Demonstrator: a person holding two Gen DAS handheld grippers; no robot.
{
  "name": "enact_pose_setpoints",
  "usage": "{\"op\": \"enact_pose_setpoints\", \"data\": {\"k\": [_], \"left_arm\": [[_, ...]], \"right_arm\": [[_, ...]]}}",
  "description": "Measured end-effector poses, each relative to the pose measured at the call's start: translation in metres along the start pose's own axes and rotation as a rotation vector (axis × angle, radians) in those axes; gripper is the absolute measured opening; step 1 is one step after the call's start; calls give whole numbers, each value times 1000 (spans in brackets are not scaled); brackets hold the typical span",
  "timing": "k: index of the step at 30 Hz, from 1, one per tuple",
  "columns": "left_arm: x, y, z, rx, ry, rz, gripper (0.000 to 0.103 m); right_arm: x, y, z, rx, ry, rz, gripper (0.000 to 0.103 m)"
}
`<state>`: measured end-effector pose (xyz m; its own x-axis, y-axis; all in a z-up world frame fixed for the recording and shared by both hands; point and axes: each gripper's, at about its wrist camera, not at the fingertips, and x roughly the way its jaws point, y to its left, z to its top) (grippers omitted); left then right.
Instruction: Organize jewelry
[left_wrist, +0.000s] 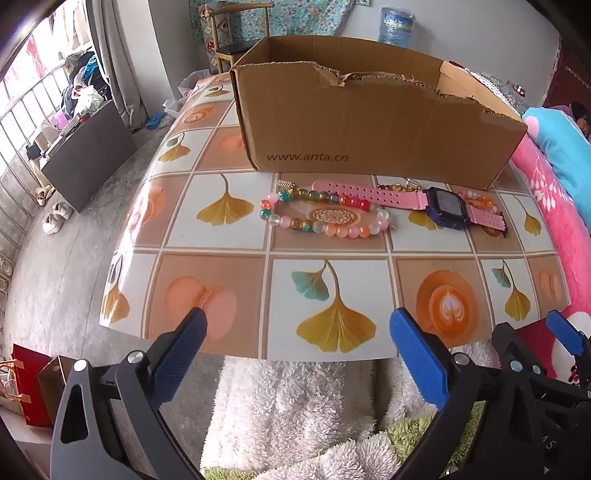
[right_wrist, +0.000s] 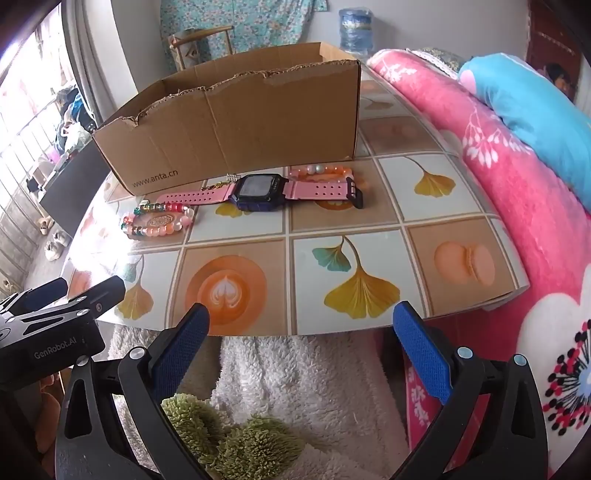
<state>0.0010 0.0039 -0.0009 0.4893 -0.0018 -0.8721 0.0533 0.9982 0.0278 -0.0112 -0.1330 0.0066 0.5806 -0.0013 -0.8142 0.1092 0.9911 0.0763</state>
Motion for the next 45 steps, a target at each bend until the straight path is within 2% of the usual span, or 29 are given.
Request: {"op": "enact_pose_setpoints", "data": {"k": [45], "left_arm": [[-3, 7, 1, -20, -8, -5, 97]], "right_arm": [[3, 5, 0, -6, 0, -2, 96]]}}
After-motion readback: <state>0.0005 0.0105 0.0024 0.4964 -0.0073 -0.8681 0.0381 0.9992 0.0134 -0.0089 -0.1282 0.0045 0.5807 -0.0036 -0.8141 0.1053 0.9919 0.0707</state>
